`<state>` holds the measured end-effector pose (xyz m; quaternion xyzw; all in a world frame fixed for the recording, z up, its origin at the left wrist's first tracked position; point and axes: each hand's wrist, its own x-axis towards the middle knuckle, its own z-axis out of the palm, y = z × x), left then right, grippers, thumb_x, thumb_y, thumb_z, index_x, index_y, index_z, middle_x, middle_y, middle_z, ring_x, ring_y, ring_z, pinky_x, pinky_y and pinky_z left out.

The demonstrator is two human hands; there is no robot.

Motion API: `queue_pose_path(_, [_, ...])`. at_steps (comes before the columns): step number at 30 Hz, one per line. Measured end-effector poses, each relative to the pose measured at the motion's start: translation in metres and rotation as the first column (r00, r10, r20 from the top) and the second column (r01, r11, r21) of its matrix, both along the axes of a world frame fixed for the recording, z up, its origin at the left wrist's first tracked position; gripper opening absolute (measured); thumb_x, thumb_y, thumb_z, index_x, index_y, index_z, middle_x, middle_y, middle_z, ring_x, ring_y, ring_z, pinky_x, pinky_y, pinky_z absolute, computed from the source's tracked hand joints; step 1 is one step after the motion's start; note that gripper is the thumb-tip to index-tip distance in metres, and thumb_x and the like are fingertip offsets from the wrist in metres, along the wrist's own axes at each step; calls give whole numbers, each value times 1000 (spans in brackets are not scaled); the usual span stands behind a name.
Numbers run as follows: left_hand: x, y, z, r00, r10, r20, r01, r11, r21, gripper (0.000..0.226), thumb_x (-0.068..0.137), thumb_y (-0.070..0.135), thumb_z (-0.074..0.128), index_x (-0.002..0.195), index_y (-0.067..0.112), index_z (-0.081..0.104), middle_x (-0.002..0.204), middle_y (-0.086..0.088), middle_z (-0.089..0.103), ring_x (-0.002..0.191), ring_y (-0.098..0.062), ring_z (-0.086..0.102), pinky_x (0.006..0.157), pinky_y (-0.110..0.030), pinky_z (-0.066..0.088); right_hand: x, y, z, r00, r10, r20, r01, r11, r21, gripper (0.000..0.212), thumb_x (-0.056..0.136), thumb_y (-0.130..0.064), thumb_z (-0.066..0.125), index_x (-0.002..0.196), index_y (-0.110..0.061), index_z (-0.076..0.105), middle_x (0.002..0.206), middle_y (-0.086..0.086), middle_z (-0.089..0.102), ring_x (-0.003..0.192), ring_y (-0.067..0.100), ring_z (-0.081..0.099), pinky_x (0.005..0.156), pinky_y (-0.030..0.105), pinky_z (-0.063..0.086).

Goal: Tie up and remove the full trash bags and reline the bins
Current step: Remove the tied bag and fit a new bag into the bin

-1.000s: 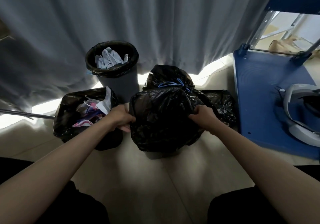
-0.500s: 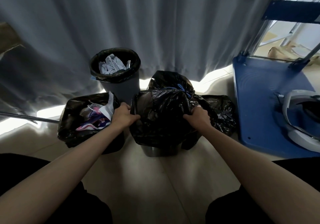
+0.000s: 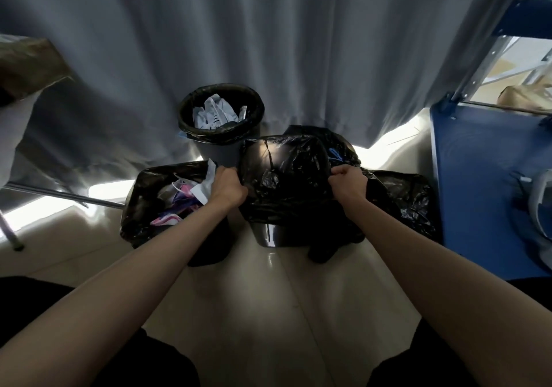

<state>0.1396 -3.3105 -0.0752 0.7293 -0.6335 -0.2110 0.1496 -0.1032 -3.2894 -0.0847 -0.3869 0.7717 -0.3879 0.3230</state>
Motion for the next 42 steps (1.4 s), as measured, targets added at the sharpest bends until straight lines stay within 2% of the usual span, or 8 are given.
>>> queue_pose_path(5, [-9, -16, 1, 995, -23, 92, 24, 1000, -11, 35, 83, 11, 63, 115, -4, 62, 126, -24, 48, 116, -36, 49, 97, -34, 39, 9, -10, -1, 976, 143, -165, -144, 989, 6, 42, 92, -3, 47, 132, -8, 60, 127, 17, 63, 121, 33, 56, 102, 34, 42])
queue_pose_path(12, [0, -14, 13, 983, -110, 145, 116, 993, -33, 45, 87, 17, 58, 130, 4, 54, 130, -21, 45, 118, -40, 49, 102, -39, 39, 19, -7, 11, 805, 336, -489, -294, 942, 163, 47, 95, -17, 44, 141, -5, 41, 142, 22, 41, 131, 40, 36, 104, 51, 36])
queue_pose_path(19, [50, -1, 45, 982, -110, 156, 143, 965, -221, 46, 88, 16, 54, 133, 7, 54, 135, -19, 48, 123, -36, 48, 107, -38, 36, 67, -4, 35, 610, 362, -705, -429, 899, 90, 44, 92, -21, 49, 132, -4, 49, 132, 19, 51, 123, 37, 43, 98, 47, 38])
queue_pose_path(25, [125, 19, 49, 977, 69, 201, -28, 979, -201, 39, 92, 16, 48, 128, 5, 58, 132, -22, 49, 120, -40, 50, 105, -43, 41, 134, 5, 42, 532, 425, -733, -591, 806, 38, 31, 90, -17, 51, 119, -7, 58, 120, 15, 58, 116, 32, 49, 93, 41, 42])
queue_pose_path(28, [154, 31, 39, 968, 120, 221, -95, 988, -120, 44, 86, 29, 48, 119, 4, 63, 122, -26, 53, 113, -44, 54, 99, -46, 46, 165, 9, 43, 492, 468, -734, -678, 735, 14, 27, 87, -10, 50, 112, -6, 61, 112, 15, 61, 107, 34, 54, 87, 41, 44])
queue_pose_path(32, [176, 40, 15, 942, 150, 301, -191, 976, 109, 41, 88, 20, 52, 123, 1, 57, 123, -25, 53, 114, -43, 54, 94, -44, 47, 197, 16, 37, 418, 628, -656, -742, 653, 152, 26, 91, -7, 47, 113, -3, 60, 112, 18, 61, 105, 36, 60, 82, 38, 48])
queue_pose_path(35, [186, 40, 2, 936, 86, 340, -158, 969, 192, 41, 87, 18, 51, 123, 0, 56, 126, -24, 54, 116, -41, 54, 93, -43, 47, 208, 24, 27, 385, 735, -558, -733, 611, 299, 29, 94, -9, 45, 121, -2, 55, 124, 21, 56, 114, 40, 57, 91, 40, 46])
queue_pose_path(42, [186, 51, 11, 932, 90, 350, -163, 969, 185, 34, 88, 20, 57, 115, 0, 62, 119, -22, 62, 110, -38, 60, 86, -39, 49, 218, 30, 8, 639, 703, -314, -669, 708, 223, 43, 90, -5, 58, 126, 2, 35, 127, 28, 52, 117, 45, 53, 93, 43, 44])
